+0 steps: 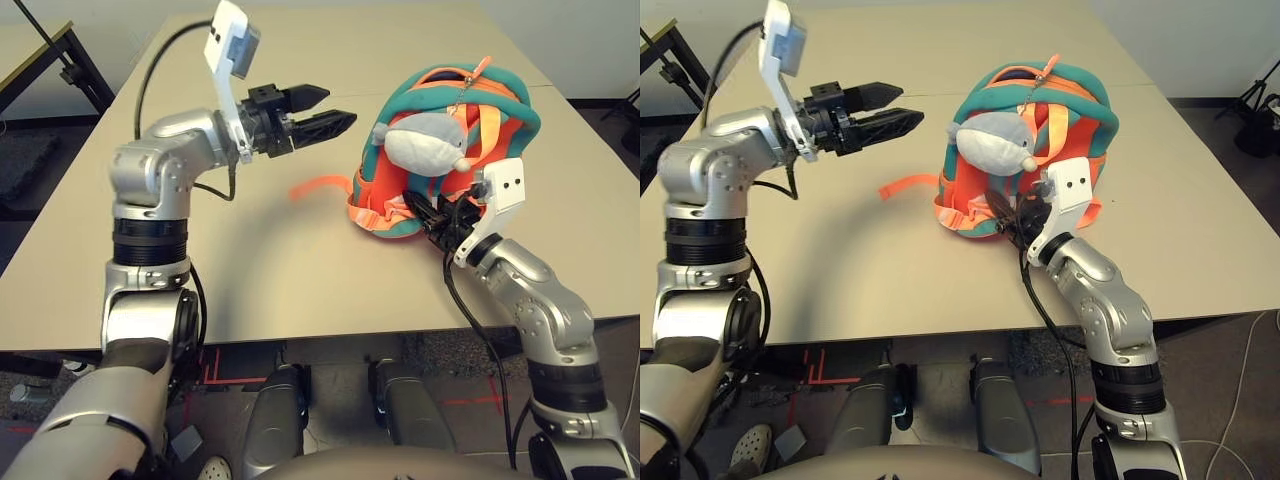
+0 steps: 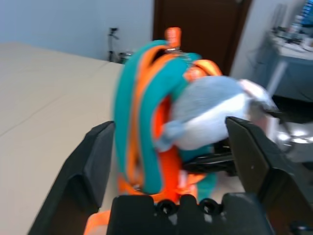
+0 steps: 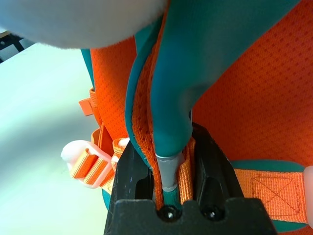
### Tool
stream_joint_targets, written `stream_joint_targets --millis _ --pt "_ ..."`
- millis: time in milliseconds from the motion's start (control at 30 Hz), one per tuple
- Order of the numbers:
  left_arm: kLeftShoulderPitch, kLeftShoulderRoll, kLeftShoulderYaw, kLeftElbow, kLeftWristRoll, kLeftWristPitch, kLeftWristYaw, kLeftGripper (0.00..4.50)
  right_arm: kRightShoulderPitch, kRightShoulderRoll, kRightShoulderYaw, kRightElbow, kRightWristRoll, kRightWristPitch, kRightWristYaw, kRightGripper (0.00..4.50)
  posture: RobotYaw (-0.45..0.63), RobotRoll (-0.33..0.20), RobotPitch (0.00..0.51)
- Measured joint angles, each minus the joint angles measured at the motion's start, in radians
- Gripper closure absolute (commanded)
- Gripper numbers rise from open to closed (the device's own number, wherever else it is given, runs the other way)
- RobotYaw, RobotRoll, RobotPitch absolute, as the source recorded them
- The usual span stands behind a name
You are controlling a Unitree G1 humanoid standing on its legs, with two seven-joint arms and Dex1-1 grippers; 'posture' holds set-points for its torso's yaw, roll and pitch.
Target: Put the pencil case into the backpack and zip it.
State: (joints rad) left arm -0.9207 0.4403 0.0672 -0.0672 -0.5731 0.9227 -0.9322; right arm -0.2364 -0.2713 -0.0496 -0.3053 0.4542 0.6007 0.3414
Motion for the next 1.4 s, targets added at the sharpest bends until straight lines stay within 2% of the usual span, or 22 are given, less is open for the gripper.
stream_joint_targets --millis 167,400,700,967,1067,1400 --pt "0.000 -0.030 -0.082 0.001 0.004 -0.021 0.014 0.00 -0.013 0.010 0.001 0.017 -0.008 -0.003 0.002 3.65 -0.10 0.000 0.114" --pt "-0.020 -0.092 -0.200 0.154 0.129 -0.177 0.038 0.00 -0.016 0.018 0.004 0.026 -0.014 -0.012 0.003 3.65 -0.12 0.000 0.112" --pt "-0.081 -0.185 -0.225 0.317 0.203 -0.294 0.040 0.00 -0.016 0.032 0.001 0.028 -0.030 -0.018 -0.003 3.65 -0.13 0.000 0.113" --pt "-0.081 -0.204 -0.226 0.323 0.219 -0.305 0.035 0.00 -0.011 0.036 -0.002 0.028 -0.039 -0.018 -0.004 3.65 -0.13 0.000 0.115" --pt "-0.081 -0.205 -0.226 0.322 0.219 -0.305 0.033 0.61 -0.010 0.036 -0.002 0.028 -0.039 -0.018 -0.004 3.65 -0.13 0.000 0.116" --pt "-0.076 -0.212 -0.226 0.308 0.215 -0.298 0.016 4.32 -0.011 0.044 -0.002 0.028 -0.042 -0.017 -0.004 3.65 -0.12 0.000 0.125"
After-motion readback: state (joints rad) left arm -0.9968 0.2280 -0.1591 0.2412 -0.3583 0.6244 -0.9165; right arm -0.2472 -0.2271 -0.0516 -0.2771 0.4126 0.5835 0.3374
